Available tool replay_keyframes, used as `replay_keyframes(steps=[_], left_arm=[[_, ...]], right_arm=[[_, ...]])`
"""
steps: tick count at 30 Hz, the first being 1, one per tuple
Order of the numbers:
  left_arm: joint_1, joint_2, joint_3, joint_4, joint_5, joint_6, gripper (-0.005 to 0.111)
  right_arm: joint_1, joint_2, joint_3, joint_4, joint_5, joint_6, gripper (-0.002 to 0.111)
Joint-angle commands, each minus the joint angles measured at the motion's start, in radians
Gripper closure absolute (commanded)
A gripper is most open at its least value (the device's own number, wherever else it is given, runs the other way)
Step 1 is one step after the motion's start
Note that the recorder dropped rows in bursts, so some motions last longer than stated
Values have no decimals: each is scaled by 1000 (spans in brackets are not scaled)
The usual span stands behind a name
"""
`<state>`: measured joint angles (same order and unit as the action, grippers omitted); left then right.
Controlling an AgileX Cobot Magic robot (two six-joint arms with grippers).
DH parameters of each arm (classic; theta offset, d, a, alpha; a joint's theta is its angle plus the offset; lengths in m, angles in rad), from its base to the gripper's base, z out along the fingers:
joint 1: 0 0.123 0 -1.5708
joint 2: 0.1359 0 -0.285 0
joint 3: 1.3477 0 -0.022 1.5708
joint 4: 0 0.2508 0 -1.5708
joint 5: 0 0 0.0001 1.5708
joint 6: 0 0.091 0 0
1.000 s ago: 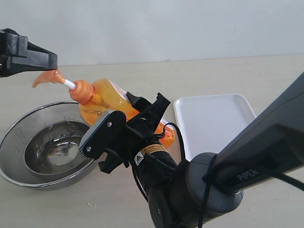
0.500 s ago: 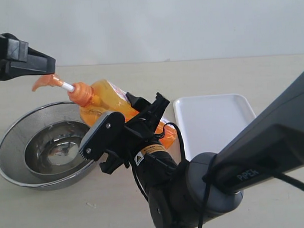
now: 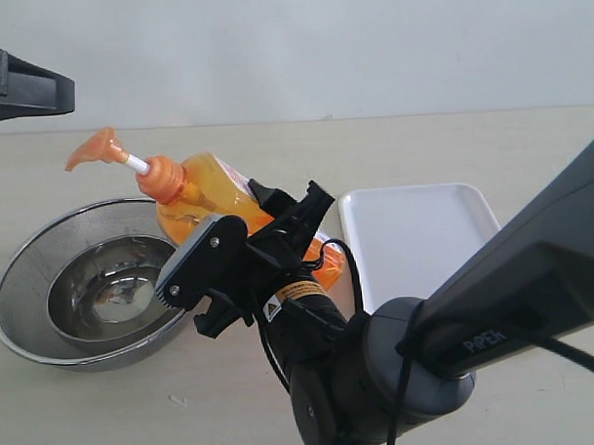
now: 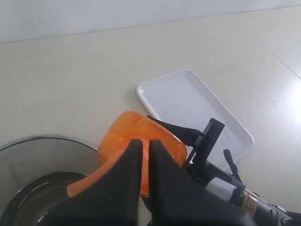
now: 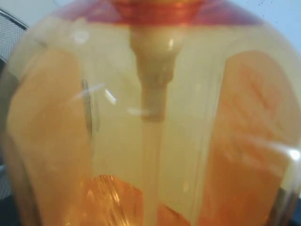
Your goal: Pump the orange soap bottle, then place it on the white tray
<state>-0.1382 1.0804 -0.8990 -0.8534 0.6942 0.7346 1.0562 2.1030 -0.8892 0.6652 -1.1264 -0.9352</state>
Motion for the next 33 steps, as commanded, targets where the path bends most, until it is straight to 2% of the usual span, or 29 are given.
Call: replay_keyframes(steps=[1,15,33], left_arm=[[3,27,3,6,-1,-9,102],[2,143,3,-31,-7,17,102],[2,173,3,-33,12,21,102]], right_arm=[[1,-9,-2,2,-3,10,108],[1,-9,-2,2,-3,10,108],[1,-9,-2,-51,18,14,108]])
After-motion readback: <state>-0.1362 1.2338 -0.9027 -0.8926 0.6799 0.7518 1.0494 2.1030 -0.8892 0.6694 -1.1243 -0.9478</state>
